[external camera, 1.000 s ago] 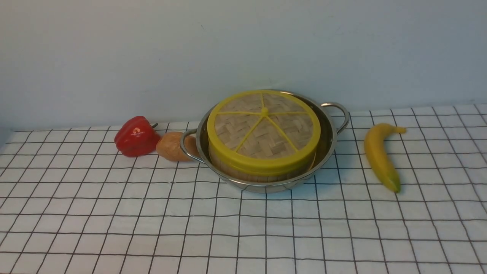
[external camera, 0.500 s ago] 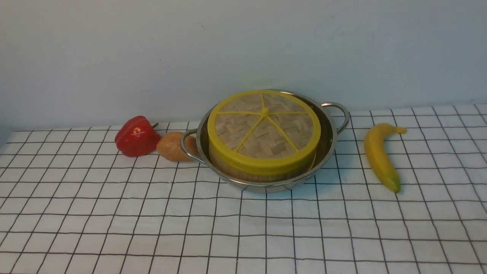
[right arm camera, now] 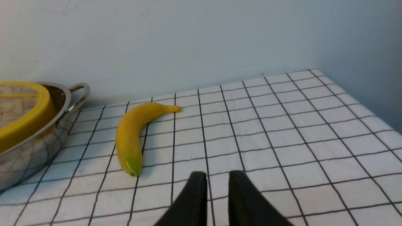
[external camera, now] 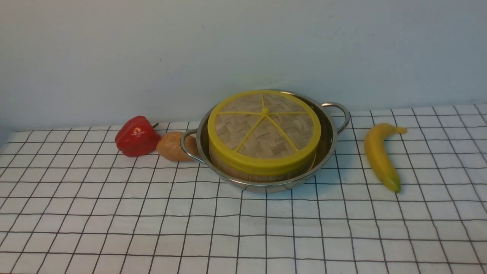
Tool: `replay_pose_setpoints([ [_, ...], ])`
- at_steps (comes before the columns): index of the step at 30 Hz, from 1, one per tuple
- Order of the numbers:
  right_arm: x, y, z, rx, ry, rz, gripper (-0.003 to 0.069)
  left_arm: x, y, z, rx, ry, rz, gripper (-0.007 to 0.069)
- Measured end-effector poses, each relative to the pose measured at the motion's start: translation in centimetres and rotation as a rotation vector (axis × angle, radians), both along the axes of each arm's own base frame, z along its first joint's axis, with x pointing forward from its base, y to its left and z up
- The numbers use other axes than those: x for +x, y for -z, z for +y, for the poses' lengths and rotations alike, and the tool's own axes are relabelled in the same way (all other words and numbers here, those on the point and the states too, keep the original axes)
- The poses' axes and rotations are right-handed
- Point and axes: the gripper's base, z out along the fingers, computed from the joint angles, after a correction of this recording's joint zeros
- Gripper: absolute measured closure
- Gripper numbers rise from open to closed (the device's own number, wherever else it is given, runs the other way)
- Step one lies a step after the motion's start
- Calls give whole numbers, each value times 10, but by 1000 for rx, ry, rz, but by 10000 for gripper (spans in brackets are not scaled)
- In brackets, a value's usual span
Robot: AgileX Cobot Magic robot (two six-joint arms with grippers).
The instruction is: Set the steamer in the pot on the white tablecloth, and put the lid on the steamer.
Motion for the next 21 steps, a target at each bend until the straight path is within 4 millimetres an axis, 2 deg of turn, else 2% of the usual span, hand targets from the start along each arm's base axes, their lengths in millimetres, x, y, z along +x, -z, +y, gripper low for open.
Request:
replay_pose_setpoints([
  [7, 1, 10, 3, -137, -80, 34, 515, 0, 0, 0, 1, 0, 0, 382],
  [21, 2, 8, 4, -143, -93, 6, 483, 0, 0, 0, 1, 0, 0, 382],
])
